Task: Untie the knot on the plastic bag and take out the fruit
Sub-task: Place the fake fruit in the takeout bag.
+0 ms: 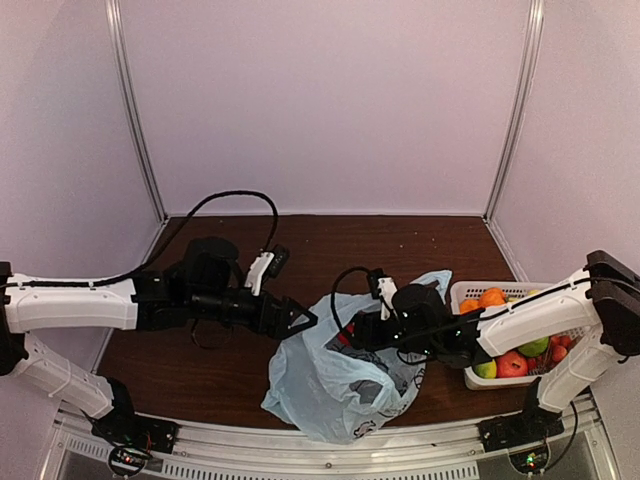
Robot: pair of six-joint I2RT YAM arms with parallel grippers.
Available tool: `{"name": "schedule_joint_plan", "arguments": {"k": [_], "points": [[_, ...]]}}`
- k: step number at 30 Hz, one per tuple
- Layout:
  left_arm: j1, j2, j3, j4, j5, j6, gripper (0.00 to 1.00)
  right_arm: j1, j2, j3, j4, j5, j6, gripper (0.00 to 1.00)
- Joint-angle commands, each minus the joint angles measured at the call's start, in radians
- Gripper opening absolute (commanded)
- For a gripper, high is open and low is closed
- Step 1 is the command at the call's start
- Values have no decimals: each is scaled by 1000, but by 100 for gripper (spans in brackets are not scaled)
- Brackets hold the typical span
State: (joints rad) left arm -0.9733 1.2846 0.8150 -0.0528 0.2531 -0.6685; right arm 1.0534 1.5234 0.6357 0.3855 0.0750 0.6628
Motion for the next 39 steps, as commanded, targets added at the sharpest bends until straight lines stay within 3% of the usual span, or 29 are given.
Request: {"name": "schedule_joint_plan", "arguments": {"k": [1,8,10,14,16,17,26,32,39], "points": [[-1,19,-14,45,33,-25,97,-11,-34,4,-6,-35,-2,50],[-26,121,27,134,71,-32,95,-10,-15,27,-41,-56,-20,51],[-27,146,25,159,81,-41,78,-9,-24,31,-52,-65,-26,52],[-28,155,6,142,18,-63,27,-9,-62,34,-102,-72,-51,53],[-25,145,-3,113,-45,-66,6,-8,-78,36,-159,-72,-70,53],[-18,139,-10,106,-66,-68,0,-5,-85,36,-189,-65,-81,53],[72,161,-89,109,-183,15,0,51,-107,6,-342,39,-112,55],[81,186,-72,127,-153,108,0,74,-148,-7,-326,62,-75,80],[81,149,-96,168,-108,139,0,136,-195,100,-478,137,-81,88]]}}
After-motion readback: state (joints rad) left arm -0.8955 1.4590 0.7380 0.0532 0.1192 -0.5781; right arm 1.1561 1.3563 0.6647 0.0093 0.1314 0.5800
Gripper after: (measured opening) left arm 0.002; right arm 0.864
